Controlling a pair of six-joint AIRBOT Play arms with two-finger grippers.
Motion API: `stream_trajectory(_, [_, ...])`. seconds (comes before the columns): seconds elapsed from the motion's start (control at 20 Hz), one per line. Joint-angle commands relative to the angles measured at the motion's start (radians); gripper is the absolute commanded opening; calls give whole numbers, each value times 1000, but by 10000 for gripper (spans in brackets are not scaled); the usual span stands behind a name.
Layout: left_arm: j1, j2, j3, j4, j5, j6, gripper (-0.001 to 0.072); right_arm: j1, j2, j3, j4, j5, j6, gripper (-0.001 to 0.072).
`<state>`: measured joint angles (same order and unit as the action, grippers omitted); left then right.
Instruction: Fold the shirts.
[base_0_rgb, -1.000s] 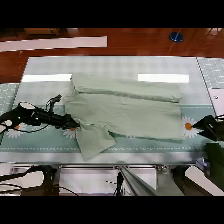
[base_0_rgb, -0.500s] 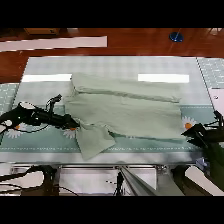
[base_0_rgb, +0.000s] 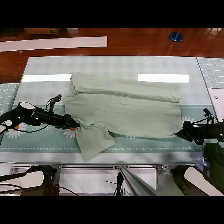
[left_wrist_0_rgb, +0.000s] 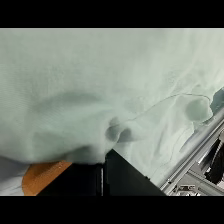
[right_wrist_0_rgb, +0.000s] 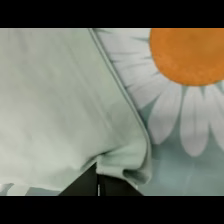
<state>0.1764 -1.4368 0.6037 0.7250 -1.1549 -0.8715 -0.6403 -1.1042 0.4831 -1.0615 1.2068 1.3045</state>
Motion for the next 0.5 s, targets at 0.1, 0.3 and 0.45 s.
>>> stream_trajectory(0.1, [1,36,14,-15,-35,15,30,13,3,83,69,147,-69,22])
stream_trajectory(0.3, [1,138,96,-110,-117,14,30,13,101,233,183,185,-72,21])
stream_trajectory(0.45, [1,210,232,-188,-132,10,29,15,155,356,212,152,-63,21])
